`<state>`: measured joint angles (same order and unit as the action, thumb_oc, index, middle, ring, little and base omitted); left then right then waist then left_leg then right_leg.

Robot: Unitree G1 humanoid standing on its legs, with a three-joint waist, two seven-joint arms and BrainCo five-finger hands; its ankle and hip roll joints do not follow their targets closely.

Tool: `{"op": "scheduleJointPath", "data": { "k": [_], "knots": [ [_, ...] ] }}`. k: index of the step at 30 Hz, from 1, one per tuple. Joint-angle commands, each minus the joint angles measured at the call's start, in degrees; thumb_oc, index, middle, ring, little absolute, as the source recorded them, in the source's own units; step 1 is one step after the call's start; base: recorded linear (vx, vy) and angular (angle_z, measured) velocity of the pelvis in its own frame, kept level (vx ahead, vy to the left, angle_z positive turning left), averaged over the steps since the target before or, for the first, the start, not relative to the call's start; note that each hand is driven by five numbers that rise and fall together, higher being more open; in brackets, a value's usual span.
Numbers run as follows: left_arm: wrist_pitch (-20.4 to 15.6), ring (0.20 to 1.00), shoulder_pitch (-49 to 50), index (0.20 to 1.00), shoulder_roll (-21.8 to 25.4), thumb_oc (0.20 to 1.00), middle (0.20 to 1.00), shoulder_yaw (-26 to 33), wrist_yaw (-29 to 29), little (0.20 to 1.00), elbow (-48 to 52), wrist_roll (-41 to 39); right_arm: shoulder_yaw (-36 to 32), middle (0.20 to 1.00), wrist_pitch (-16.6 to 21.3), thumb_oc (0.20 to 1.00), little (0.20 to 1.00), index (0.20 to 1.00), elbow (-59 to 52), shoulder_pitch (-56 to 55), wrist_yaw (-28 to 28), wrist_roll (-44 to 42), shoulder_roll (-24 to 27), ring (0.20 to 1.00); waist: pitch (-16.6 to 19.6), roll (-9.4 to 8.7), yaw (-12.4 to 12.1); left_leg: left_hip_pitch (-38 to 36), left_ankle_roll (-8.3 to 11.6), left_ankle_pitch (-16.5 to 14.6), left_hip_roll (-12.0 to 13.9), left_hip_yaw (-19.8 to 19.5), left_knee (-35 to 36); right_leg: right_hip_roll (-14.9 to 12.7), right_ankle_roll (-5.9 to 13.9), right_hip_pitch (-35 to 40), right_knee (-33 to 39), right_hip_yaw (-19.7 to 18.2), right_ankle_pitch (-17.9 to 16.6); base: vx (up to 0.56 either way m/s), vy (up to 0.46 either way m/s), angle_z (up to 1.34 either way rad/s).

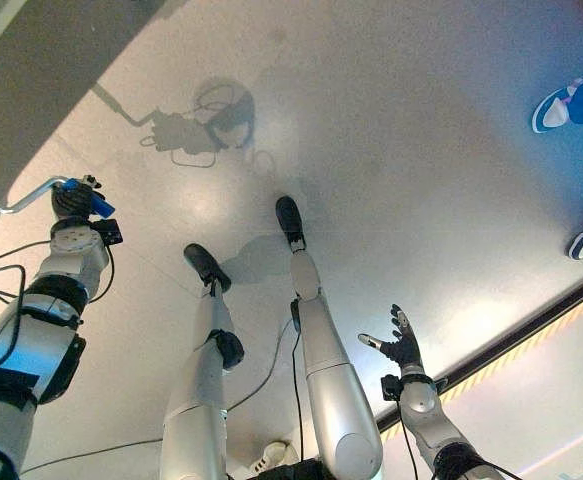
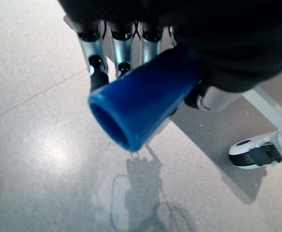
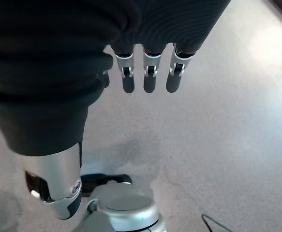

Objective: Raise the hospital bed

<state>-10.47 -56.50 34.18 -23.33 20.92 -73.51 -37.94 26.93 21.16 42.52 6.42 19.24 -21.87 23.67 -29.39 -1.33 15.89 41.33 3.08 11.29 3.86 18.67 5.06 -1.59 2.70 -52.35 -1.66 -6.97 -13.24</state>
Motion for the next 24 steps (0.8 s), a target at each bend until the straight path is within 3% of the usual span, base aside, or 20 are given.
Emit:
{"op": "scheduleJointPath", "data": {
  "k": [1,2,12,24],
  "knots": [
    [-5.53,0.200,-9.56,0.200,-4.73,0.200,0.200,-1.41,-3.57,0.200,6.92,3.56,0.77,1.000,0.34,1.000,1.000,1.000,0.63,-4.27,0.04,1.62,3.16,1.000,-0.40,0.91,1.38,-8.98,2.23,-4.71,1.11,-1.99,-0.06,2.07,5.54,3.75,-3.79,0.82,4.25,-0.08,-0.107,0.06],
    [-5.99,0.200,-9.82,0.200,-5.40,0.200,0.200,-1.60,-3.63,0.200,7.58,3.31,0.64,1.000,0.25,1.000,1.000,1.000,1.11,-4.15,-0.23,1.68,3.28,1.000,-0.40,1.17,1.65,-8.74,2.07,-2.74,0.98,-1.29,-0.06,1.88,4.96,3.42,-3.99,1.11,2.50,-0.09,-0.093,0.05],
    [-7.91,0.200,-6.95,0.200,-7.50,0.200,0.200,-2.00,-4.29,0.200,14.37,-0.21,-0.83,1.000,-0.84,1.000,1.000,1.000,4.75,-3.87,-0.10,2.11,2.33,1.000,-0.40,3.60,-0.07,-12.77,1.71,-2.72,-0.39,-4.49,-0.06,0.55,4.35,8.81,-3.59,3.55,2.75,-0.01,-0.033,0.08],
    [-10.23,0.200,3.11,0.200,-3.81,0.200,0.200,-0.79,-4.70,0.200,26.94,-2.44,-3.34,1.000,-2.94,1.000,1.000,1.000,8.86,-2.71,-0.27,2.58,1.55,1.000,-0.40,4.77,-3.66,-16.56,0.97,-2.60,-2.18,-8.58,-0.06,-2.25,4.22,15.19,-2.94,6.49,3.06,-0.01,0.027,0.17]
  ]
}}
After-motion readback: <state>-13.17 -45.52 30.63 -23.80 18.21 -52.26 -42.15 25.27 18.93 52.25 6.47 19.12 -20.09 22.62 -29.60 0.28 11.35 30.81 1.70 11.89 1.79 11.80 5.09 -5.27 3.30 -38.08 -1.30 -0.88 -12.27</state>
